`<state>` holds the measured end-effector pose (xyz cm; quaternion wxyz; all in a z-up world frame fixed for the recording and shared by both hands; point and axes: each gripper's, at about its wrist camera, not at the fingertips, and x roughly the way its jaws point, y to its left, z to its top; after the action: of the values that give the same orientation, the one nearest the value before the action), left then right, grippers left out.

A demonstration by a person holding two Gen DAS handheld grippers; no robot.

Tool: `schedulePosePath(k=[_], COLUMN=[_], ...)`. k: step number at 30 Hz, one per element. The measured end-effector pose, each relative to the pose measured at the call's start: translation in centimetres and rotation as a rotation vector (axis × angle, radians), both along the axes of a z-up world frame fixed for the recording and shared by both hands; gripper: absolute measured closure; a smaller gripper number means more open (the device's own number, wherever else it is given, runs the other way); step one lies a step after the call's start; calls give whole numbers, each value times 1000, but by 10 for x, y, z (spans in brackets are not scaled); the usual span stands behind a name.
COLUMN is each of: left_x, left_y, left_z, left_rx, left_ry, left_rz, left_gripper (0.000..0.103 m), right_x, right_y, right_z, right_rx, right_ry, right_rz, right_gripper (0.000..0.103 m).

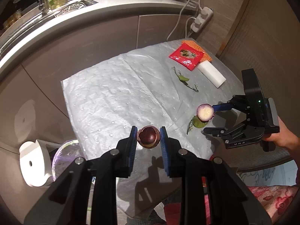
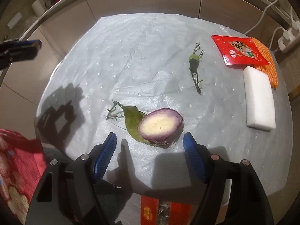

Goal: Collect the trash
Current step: 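Carry the brown item to the bin with the left tool while the right tool grasps the purple onion slice, then open the left tool over the bin while the right tool carries the onion slice toward it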

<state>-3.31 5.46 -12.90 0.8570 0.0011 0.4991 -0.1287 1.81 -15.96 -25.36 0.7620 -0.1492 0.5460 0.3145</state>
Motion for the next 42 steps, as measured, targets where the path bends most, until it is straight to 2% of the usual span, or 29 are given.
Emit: schedulePosePath(k=[8, 11, 14, 18, 23, 29, 33, 37, 39, 42], left_x=[-10, -13, -13, -16, -21, -29, -37, -44, -45, -45], left_y=[26, 34, 43, 53, 72, 114, 150, 175, 182, 191], left_z=[10, 9, 6, 0, -4, -12, -41, -93, -123, -165], left_rx=[26, 21, 10, 2, -4, 3, 21, 66, 84, 71], left_ry=[-1, 4, 14, 27, 29, 26, 63, 157, 208, 276], left_rz=[115, 163, 207, 247, 289, 356, 402, 389, 369, 353], left_gripper=[79, 79, 79, 79, 79, 79, 79, 79, 79, 79], right_x=[19, 21, 20, 26, 35, 28, 18, 7, 2, -8], right_y=[-8, -4, -1, -10, -31, -25, 5, 39, 57, 79], right_z=[-1, 3, 4, 10, 41, 105, 141, 166, 176, 187], right_rx=[39, 28, -5, 29, 145, 329, 427, 480, 490, 469], right_ry=[15, 12, 5, 29, 32, -4, -8, -2, 2, 3], right_rz=[84, 127, 154, 107, -7, -96, -102, -95, -83, -61], right_gripper=[44, 56, 57, 58, 58, 58, 58, 58, 58, 58])
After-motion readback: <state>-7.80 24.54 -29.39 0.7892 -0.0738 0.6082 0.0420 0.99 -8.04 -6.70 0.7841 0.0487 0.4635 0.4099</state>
